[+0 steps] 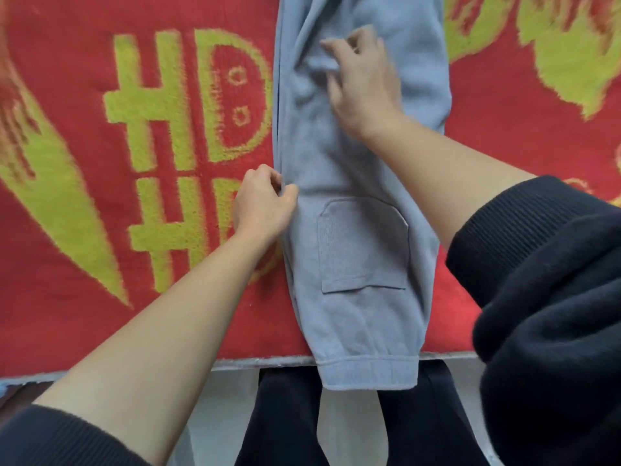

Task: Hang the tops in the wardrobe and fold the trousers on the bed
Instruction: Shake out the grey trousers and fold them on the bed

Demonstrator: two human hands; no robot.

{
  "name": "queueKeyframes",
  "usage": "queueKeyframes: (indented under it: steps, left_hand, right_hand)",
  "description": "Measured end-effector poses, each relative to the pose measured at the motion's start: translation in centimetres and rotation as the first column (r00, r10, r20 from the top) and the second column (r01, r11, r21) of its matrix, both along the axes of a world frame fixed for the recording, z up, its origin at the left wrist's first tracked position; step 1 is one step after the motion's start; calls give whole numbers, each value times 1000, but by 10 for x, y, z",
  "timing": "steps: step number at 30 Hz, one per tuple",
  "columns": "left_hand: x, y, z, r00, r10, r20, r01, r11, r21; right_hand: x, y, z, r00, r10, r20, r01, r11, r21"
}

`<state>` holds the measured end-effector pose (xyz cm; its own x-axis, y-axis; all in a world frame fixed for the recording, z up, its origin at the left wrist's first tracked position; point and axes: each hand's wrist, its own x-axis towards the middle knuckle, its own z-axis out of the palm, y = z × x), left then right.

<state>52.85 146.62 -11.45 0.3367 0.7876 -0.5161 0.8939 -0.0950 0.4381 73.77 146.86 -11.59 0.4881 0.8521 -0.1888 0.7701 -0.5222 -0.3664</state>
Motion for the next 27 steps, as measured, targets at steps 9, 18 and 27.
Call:
queueKeyframes:
  steps: [9,18,27]
  left_hand:
    - [94,93,-9,981,-165,-98,189,916,353]
    - [154,178,-31,902,-345,-259,409,875,260]
    - [161,192,-48,860,-407,-308,461,878,126]
  right_hand:
    - [46,-6,-31,973,143,180,-124,986,-114]
    - [91,63,-28,906,-296,-301,340,935,102]
    - [180,139,-12,42,-297,-954,910,405,-86]
